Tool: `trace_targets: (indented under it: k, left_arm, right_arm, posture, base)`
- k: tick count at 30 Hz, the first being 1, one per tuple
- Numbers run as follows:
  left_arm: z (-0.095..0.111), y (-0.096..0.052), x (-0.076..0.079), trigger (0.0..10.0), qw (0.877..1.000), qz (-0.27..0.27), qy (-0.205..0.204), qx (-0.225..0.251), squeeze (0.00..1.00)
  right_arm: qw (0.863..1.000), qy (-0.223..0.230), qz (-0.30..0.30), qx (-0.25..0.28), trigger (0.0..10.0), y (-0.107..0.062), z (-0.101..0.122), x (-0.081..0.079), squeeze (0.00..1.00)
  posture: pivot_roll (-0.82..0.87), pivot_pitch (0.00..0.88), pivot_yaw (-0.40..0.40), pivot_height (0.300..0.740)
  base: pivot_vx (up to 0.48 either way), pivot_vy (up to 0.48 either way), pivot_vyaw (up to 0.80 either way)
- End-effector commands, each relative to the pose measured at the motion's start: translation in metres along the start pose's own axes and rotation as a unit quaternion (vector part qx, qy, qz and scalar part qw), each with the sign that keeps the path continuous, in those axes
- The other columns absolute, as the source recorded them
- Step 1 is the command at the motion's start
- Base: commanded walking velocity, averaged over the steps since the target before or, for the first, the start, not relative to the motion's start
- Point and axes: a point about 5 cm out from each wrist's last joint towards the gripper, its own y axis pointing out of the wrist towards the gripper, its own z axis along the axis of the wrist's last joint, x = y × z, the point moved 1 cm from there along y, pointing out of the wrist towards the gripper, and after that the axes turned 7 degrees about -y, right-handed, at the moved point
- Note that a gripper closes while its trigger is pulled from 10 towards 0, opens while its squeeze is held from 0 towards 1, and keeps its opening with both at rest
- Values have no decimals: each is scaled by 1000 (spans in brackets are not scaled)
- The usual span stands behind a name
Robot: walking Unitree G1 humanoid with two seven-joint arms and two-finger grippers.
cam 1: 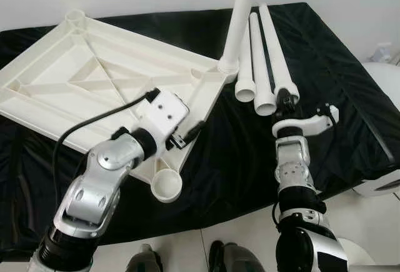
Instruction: Building children table
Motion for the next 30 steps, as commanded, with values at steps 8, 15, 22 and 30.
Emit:
trace_targets:
  k: [8,15,22,30]
  left_arm:
    - [-4,14,-7,10000,999,22,-30,12,0]
    - [-7,19,-23,10000,997,37,-65,15,0]
    - [-7,23,-50,10000,995,57,-87,9,0]
    - [-12,24,-70,10000,991,83,-101,-1,0]
  right_arm:
    - [993,-53,92,46,10000,16,26,-38,0]
    - [982,-80,153,82,10000,33,46,-69,0]
    - [958,-104,238,122,10000,49,65,-110,0]
    - [924,-152,307,170,10000,41,78,-147,0]
  posture:
    - [55,77,-38,740]
    - [48,54,-38,740]
    - [44,47,-29,740]
    - [43,44,3,740]
  base:
    - [0,0,0]
    - [0,0,0]
    - [0,0,0]
    - [0,0,0]
